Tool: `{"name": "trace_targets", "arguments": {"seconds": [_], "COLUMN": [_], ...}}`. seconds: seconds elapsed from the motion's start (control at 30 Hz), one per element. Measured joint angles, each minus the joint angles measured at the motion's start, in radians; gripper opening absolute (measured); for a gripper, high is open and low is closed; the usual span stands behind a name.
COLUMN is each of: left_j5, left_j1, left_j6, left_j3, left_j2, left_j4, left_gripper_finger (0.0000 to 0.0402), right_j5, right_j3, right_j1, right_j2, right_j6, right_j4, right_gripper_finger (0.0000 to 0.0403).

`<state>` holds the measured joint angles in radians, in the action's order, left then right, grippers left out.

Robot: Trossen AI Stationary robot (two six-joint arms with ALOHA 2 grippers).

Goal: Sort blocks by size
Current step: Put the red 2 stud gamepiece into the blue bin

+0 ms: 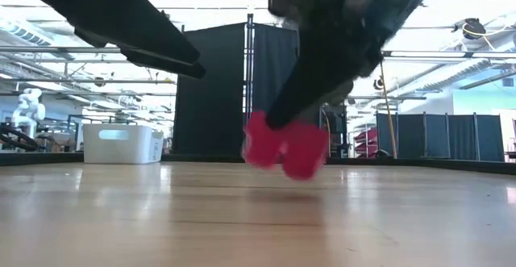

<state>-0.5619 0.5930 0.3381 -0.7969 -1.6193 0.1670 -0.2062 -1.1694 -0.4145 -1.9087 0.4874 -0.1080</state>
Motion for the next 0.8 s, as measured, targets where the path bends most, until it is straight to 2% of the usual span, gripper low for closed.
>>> {"name": "trace_targets", "arguments": {"seconds": [0.37, 0.63, 0.8], "left_j5": [0.004, 0.019, 0.031], "left_j1": [0.0, -0.036, -0.058], "left_j6": [-0.003, 0.021, 0.02], "left_j3": [0.002, 0.001, 0.002], "left_j2": [-0.001, -0.109, -0.151], "left_j4": [0.016, 0.178, 0.231], "left_gripper_finger": [0.0242, 0.0242, 0.0242], "right_j5": [-0.008, -0.14, -0.158], "right_j3": [0.0, 0.0, -0.001], "right_j1": [-0.014, -0.054, -0.061], "right_j2": [0.015, 0.015, 0.015], "right_j6": [-0.162, -0.336, -0.358], "right_j4": [0.025, 0.039, 0.04], "right_gripper_finger": [0.0002, 0.0001, 0.0001]}}
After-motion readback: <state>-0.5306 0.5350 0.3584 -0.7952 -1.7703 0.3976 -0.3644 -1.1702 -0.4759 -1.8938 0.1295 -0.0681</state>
